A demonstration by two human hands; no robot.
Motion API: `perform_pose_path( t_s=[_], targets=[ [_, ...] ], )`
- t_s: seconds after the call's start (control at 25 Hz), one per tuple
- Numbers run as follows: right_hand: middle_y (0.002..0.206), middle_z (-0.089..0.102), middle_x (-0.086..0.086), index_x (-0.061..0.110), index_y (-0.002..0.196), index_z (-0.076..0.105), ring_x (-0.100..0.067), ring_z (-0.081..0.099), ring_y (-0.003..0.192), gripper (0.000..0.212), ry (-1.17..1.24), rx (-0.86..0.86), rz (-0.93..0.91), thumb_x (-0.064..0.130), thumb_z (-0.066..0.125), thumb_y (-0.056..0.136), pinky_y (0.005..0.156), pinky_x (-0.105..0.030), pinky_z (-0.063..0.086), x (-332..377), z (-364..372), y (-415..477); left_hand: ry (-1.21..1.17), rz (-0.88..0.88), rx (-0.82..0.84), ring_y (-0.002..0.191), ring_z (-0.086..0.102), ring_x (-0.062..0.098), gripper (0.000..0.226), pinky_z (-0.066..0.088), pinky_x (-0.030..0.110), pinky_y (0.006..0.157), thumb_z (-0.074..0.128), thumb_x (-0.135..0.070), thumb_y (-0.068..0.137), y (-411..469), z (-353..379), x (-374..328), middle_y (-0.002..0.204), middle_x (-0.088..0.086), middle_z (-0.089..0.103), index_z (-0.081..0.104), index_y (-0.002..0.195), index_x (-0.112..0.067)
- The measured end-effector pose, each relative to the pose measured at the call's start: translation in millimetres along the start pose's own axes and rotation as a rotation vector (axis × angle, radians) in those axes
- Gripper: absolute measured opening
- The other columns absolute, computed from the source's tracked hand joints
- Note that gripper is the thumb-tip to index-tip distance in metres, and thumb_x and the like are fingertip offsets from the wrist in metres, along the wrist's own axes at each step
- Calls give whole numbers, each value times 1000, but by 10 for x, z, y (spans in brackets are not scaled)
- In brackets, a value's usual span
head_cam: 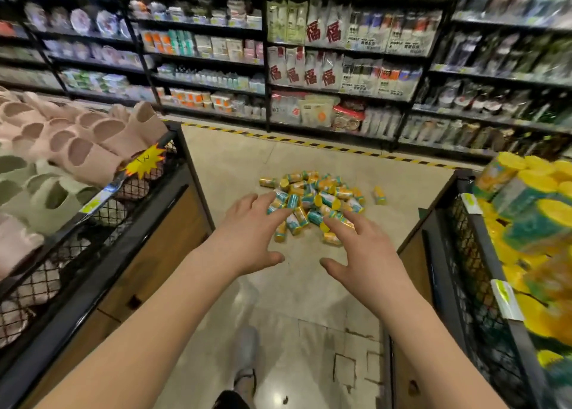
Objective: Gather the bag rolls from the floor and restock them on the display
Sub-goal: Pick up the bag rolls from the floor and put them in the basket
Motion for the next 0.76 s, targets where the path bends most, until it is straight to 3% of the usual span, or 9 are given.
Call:
perform_pose_path(
  t_s=[0.4,0.56,0.76],
  targets=[
    [160,33,0,41,153,34,-26,33,146,69,-8,111,142,52,62,91,116,-41,33,-463,635,2833,-100,57,124,151,12,32,85,19,47,122,66,-56,86,2734,406,1339,167,3,9,23,157,-37],
    [147,49,-1,34,147,47,-28,49,133,65,64,141,185,46,67,86,103,-41,46,-680,782,3725,-135,92,163,150,14,31,82,22,41,119,66,-53,87,3671,429,1690,166,2,12,24,156,-38],
    [138,54,1,32,146,49,-25,55,123,64,106,184,181,43,69,86,92,-39,50,-1076,1122,4769,-197,59,228,149,17,30,76,26,39,116,63,-50,91,4689,736,1983,166,0,14,27,156,-36]
  ],
)
Point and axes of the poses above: each hand's wrist, its own y-axis towards the middle knuckle, its own z-axis out of the palm, x = y × z, the point moved 6 cm from there along y, towards the middle knuckle
